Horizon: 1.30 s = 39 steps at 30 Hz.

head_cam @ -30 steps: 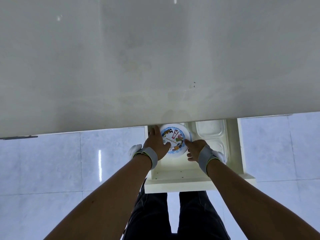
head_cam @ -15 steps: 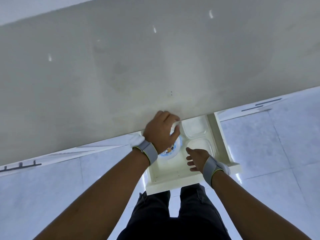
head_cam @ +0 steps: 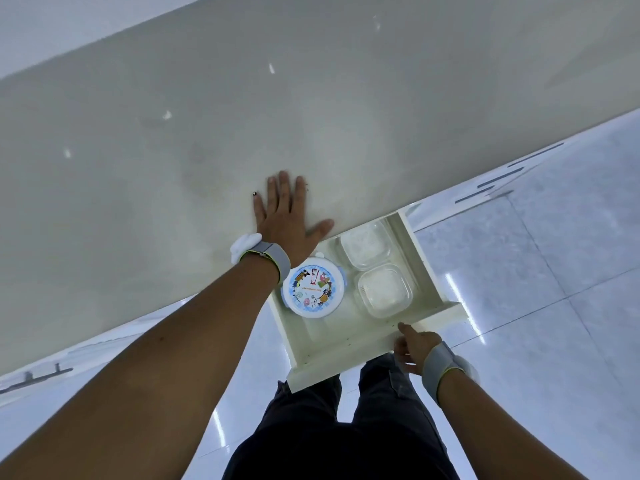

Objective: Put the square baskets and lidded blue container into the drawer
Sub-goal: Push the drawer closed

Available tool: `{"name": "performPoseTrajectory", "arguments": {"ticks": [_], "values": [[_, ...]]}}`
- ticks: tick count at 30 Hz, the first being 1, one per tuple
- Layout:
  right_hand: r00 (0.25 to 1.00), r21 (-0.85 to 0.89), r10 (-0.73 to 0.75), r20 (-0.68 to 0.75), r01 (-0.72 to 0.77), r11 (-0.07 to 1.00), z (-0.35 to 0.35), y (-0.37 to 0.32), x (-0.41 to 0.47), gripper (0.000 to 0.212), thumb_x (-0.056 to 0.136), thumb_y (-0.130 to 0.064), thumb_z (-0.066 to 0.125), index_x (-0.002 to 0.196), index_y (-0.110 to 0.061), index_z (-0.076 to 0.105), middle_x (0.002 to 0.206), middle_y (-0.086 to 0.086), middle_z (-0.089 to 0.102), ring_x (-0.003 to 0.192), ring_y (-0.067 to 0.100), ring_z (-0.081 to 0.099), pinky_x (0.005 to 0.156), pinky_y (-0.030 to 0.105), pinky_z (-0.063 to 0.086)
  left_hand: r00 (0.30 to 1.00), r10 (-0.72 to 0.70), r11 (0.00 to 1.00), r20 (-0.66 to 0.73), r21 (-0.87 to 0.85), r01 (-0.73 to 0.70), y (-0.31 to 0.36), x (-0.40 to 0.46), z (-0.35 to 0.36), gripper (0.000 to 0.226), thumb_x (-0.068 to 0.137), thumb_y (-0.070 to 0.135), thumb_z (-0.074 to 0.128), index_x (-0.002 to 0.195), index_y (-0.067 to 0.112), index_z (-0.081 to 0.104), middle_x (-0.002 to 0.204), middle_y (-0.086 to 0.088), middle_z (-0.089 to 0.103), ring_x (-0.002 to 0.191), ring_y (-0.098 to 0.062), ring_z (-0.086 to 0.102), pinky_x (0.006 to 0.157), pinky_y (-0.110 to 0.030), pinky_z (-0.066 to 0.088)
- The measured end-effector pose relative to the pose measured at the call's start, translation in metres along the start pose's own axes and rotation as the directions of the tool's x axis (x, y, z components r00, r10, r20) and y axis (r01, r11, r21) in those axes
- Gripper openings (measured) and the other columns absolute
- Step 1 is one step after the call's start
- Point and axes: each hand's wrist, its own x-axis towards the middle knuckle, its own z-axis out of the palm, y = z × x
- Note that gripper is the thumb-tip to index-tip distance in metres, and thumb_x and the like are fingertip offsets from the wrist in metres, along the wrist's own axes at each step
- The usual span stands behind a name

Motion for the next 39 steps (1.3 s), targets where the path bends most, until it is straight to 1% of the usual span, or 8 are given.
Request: {"name": "performPoseTrajectory", "arguments": {"ticks": [3, 7, 16, 21, 24, 30, 34, 39], "values": [[0.996, -0.026, 0.063, -0.062, -0.065, 0.998, -0.001, 0.007, 0.002, 0.057, 0.091, -0.048, 0.060, 0.111, 0.005, 0.060, 0.107, 0.025, 0.069, 0.097, 0.042, 0.068, 0.096, 0.053, 0.054, 1.000, -0.003, 1.000, -0.015, 0.007, 0.004, -0.002, 0.001, 0.002, 0.098, 0.082, 0.084, 0.018, 0.156, 0.024, -0.004, 0.167, -0.012, -0.007, 0.153, -0.030, -0.010, 0.120, -0.057, -0.006], [0.994, 0.210, 0.103, 0.022, -0.105, 0.972, 0.009, 0.012, 0.000, 0.059, 0.088, -0.054, 0.061, 0.115, -0.002, 0.058, 0.106, 0.027, 0.071, 0.087, 0.039, 0.069, 0.080, 0.050, 0.060, 1.000, -0.001, 1.000, -0.031, 0.010, 0.002, -0.002, 0.001, 0.004, 0.097, 0.083, 0.084, 0.017, 0.156, 0.024, -0.003, 0.167, -0.012, -0.005, 0.153, -0.030, -0.009, 0.120, -0.057, -0.007], [0.984, 0.672, 0.128, 0.128, -0.181, 0.718, 0.024, -0.004, -0.003, 0.081, 0.079, -0.075, 0.051, 0.130, -0.011, 0.053, 0.106, 0.019, 0.064, 0.095, 0.038, 0.062, 0.081, 0.052, 0.054, 0.999, -0.002, 1.000, -0.050, 0.022, 0.003, -0.002, 0.002, 0.009, 0.096, 0.083, 0.083, 0.017, 0.156, 0.023, -0.002, 0.167, -0.014, -0.002, 0.153, -0.032, -0.006, 0.119, -0.058, -0.005], [0.982, 0.721, 0.133, 0.133, -0.188, 0.667, 0.025, -0.014, -0.005, 0.085, 0.077, -0.078, 0.045, 0.129, -0.012, 0.052, 0.106, 0.019, 0.063, 0.096, 0.039, 0.061, 0.071, 0.053, 0.055, 0.997, 0.002, 1.000, -0.076, 0.017, -0.001, -0.001, 0.002, 0.011, 0.096, 0.083, 0.083, 0.016, 0.156, 0.023, 0.001, 0.167, -0.014, 0.001, 0.153, -0.033, -0.003, 0.120, -0.060, -0.002], [0.979, 0.735, 0.132, 0.156, -0.204, 0.647, 0.030, -0.023, -0.005, 0.089, 0.076, -0.078, 0.046, 0.133, -0.010, 0.051, 0.111, 0.020, 0.062, 0.101, 0.040, 0.060, 0.084, 0.058, 0.054, 0.997, -0.002, 1.000, -0.077, 0.026, 0.004, -0.001, 0.001, 0.011, 0.096, 0.084, 0.083, 0.017, 0.157, 0.021, 0.003, 0.167, -0.014, 0.002, 0.153, -0.033, -0.003, 0.119, -0.059, -0.002], [0.961, 0.717, 0.060, 0.272, -0.244, 0.653, 0.049, -0.067, -0.010, 0.108, 0.078, -0.083, 0.041, 0.150, -0.003, 0.032, 0.149, 0.025, 0.042, 0.134, 0.043, 0.044, 0.113, 0.060, 0.035, 0.999, -0.005, 0.999, -0.040, 0.033, 0.006, 0.001, 0.000, 0.005, 0.096, 0.085, 0.081, 0.022, 0.156, 0.021, 0.001, 0.167, -0.014, -0.003, 0.153, -0.033, -0.007, 0.120, -0.059, -0.005], [0.934, 0.703, -0.038, 0.354, -0.239, 0.670, 0.065, -0.107, -0.017, 0.120, 0.075, -0.089, 0.033, 0.155, -0.003, 0.011, 0.162, 0.023, 0.020, 0.145, 0.045, 0.028, 0.118, 0.060, 0.026, 1.000, -0.018, 0.999, -0.016, 0.035, 0.018, 0.002, -0.001, 0.000, 0.096, 0.085, 0.079, 0.023, 0.157, 0.021, -0.001, 0.167, -0.013, -0.006, 0.153, -0.033, -0.009, 0.120, -0.059, -0.006], [0.879, 0.668, -0.169, 0.446, -0.202, 0.716, 0.081, -0.149, -0.025, 0.129, 0.065, -0.097, 0.023, 0.155, -0.006, 0.016, 0.163, 0.016, 0.025, 0.146, 0.036, 0.031, 0.118, 0.059, 0.025, 1.000, -0.026, 0.999, 0.005, 0.038, 0.026, 0.005, -0.002, -0.003, 0.097, 0.084, 0.079, 0.023, 0.157, 0.021, -0.001, 0.167, -0.012, -0.007, 0.153, -0.033, -0.011, 0.120, -0.060, -0.004]]}}
